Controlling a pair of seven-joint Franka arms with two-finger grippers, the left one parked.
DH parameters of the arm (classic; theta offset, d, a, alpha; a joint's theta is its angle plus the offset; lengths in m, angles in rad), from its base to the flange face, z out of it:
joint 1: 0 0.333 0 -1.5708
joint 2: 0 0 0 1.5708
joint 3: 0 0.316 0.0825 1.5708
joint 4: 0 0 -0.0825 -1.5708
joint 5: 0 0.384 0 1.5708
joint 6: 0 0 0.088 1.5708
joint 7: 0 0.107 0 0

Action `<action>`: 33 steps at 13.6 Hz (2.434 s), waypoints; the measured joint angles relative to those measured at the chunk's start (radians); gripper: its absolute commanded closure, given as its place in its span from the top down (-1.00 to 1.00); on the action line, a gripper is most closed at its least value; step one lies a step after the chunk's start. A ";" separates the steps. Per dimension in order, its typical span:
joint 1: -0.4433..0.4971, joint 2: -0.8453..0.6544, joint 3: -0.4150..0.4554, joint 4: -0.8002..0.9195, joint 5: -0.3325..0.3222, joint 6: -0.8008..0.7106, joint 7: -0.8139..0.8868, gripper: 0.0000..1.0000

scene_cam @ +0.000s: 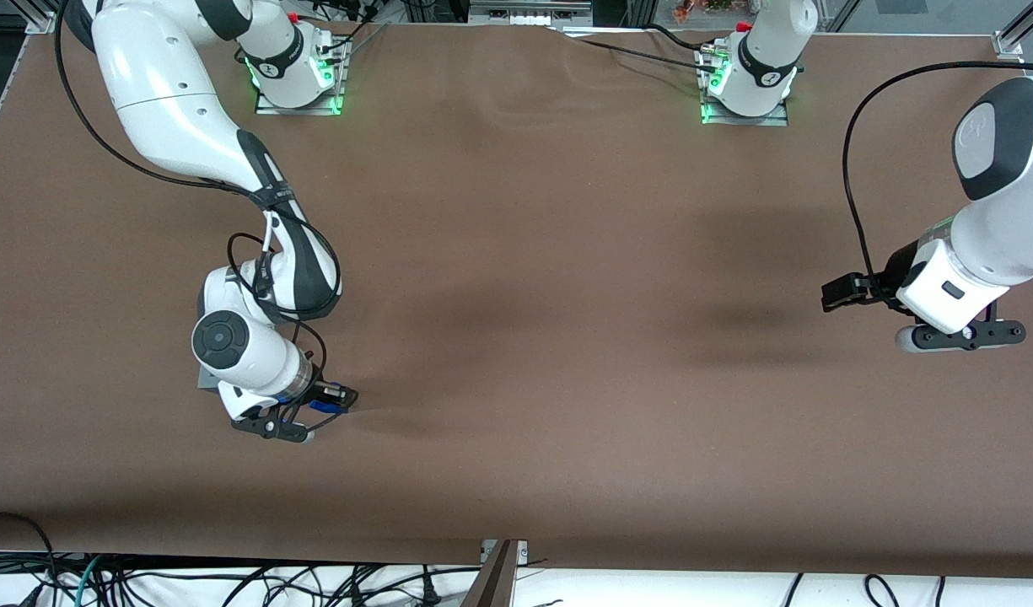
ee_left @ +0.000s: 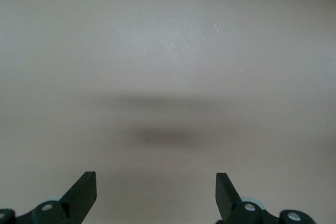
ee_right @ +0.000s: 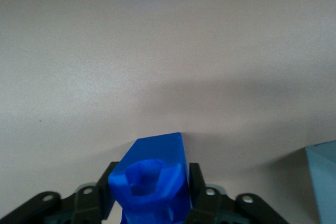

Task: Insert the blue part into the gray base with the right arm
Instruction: 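Carry the blue part with the right gripper over the gray base, then lower the blue part into the gray base's hole and press down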

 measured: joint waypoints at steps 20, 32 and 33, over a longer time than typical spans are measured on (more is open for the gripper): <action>-0.126 -0.330 -0.152 -0.286 0.049 -0.163 -0.540 -0.25; -0.122 -0.309 -0.145 -0.298 0.073 -0.093 -0.540 -0.25; -0.122 -0.308 -0.143 -0.298 0.073 -0.088 -0.540 -0.25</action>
